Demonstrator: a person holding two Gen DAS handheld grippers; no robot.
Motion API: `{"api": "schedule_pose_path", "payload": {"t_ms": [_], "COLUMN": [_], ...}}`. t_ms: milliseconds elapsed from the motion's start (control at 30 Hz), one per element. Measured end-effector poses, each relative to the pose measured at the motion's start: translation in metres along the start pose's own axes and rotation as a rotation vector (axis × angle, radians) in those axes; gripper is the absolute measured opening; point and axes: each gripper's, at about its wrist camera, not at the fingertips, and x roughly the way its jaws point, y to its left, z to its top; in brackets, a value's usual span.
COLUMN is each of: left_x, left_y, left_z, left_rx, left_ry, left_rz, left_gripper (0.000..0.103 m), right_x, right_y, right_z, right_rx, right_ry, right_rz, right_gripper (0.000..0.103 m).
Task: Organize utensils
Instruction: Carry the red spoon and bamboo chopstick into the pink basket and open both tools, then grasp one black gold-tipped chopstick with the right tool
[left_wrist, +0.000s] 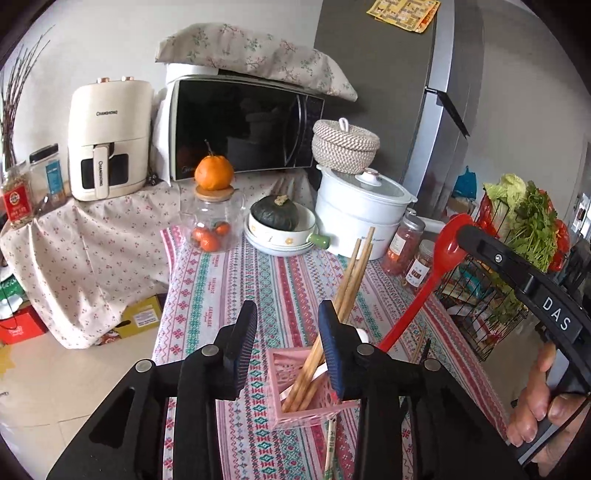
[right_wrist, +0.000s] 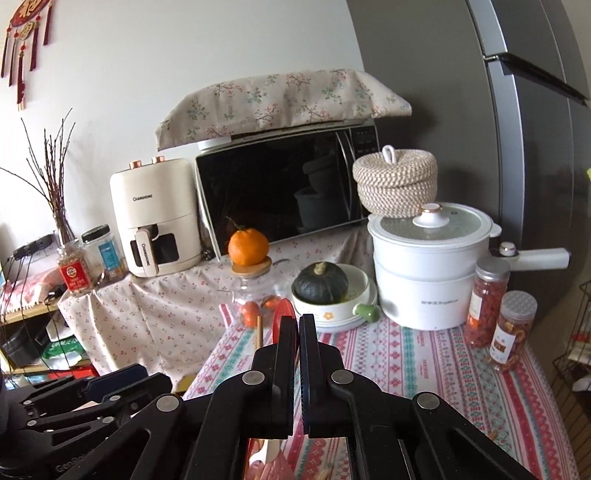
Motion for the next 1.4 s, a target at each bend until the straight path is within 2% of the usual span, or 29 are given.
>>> {"api": "schedule_pose_path", "payload": {"t_ms": [167, 267, 533, 633, 700, 733, 767, 833, 933, 1033, 1167, 1267, 1400], "left_x": [0.001, 0.005, 0.009, 0.010, 0.009, 0.009, 0.008, 0.006, 0.001, 0.000, 0.002, 0.007, 0.015], "left_y": [0.020, 0.029, 0.038, 0.039, 0.038, 0.037, 0.036, 0.034, 0.029, 0.022, 0.013, 0.005, -0.009], "left_z": [-0.009, -0.017, -0.027, -0.030, -0.032, -0.032, -0.032, -0.033, -0.036, -0.042, -0.052, -0.059, -0.068], "left_rx": [-0.063, -0.079, -0.085, -0.092, -0.094, -0.092, -0.089, -0.087, -0.086, -0.075, -0.052, -0.038, -0.011], "left_ry": [0.087, 0.129, 0.171, 0.188, 0.197, 0.200, 0.203, 0.205, 0.208, 0.223, 0.260, 0.294, 0.334], "left_rz": [0.061, 0.072, 0.086, 0.075, 0.064, 0.062, 0.062, 0.059, 0.049, 0.037, 0.024, 0.005, -0.019], "left_gripper": [0.051, 0.051, 0.054, 0.062, 0.065, 0.065, 0.068, 0.071, 0.074, 0.077, 0.077, 0.077, 0.077], "right_x": [0.010, 0.017, 0.032, 0.033, 0.030, 0.027, 0.023, 0.015, 0.003, -0.007, -0.019, -0.022, -0.018], "right_y": [0.009, 0.011, 0.015, 0.012, 0.009, 0.008, 0.006, 0.002, -0.010, -0.029, -0.059, -0.084, -0.120], "right_z": [-0.008, -0.014, -0.028, -0.030, -0.028, -0.027, -0.026, -0.023, -0.019, -0.018, -0.021, -0.028, -0.047], "right_rx": [-0.031, -0.031, -0.016, 0.015, 0.032, 0.037, 0.044, 0.058, 0.081, 0.113, 0.147, 0.177, 0.254], "right_ry": [-0.001, 0.019, 0.076, 0.102, 0.114, 0.115, 0.113, 0.103, 0.108, 0.124, 0.163, 0.234, 0.372], "right_rz": [-0.006, -0.001, 0.015, 0.046, 0.064, 0.069, 0.077, 0.096, 0.086, 0.060, 0.000, -0.070, -0.138], "right_gripper": [0.001, 0.001, 0.003, 0.005, 0.010, 0.020, 0.034, 0.045, 0.046, 0.058, 0.065, 0.068, 0.068]}}
